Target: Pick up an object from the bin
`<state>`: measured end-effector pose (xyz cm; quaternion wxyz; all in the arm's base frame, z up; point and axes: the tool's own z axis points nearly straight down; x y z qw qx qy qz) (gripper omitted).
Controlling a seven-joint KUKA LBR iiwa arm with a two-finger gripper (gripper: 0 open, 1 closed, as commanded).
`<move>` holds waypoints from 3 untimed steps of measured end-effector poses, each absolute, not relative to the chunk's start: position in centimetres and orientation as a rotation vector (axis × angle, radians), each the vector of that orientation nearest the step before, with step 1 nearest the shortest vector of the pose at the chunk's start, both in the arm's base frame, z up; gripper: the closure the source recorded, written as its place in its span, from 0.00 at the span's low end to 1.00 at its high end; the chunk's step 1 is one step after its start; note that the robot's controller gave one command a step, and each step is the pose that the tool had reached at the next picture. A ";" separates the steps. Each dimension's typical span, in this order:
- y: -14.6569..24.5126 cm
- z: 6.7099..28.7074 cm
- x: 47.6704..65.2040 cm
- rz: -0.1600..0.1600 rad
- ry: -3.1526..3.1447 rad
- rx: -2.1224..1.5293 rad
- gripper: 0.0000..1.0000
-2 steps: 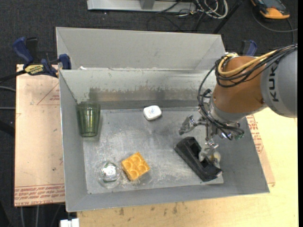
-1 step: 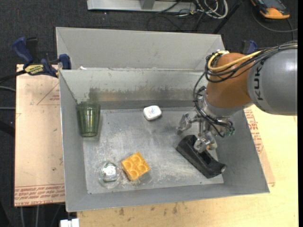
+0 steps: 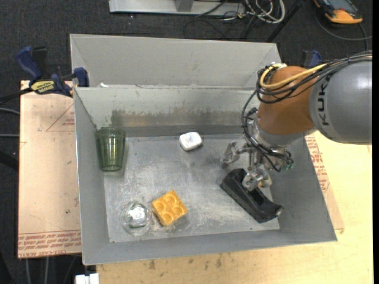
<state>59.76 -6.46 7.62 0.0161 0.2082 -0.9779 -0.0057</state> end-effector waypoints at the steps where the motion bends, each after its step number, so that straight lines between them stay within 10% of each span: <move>1: -6.8 12.1 59.4 -0.006 -3.050 0.742 1.00; 2: -2.3 12.2 64.2 0.007 -3.081 0.701 1.00; 3: -10.4 24.5 57.1 -0.001 -3.061 0.715 1.00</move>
Offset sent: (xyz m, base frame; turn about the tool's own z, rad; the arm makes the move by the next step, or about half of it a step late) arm 0.0441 0.0480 0.0351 -0.0278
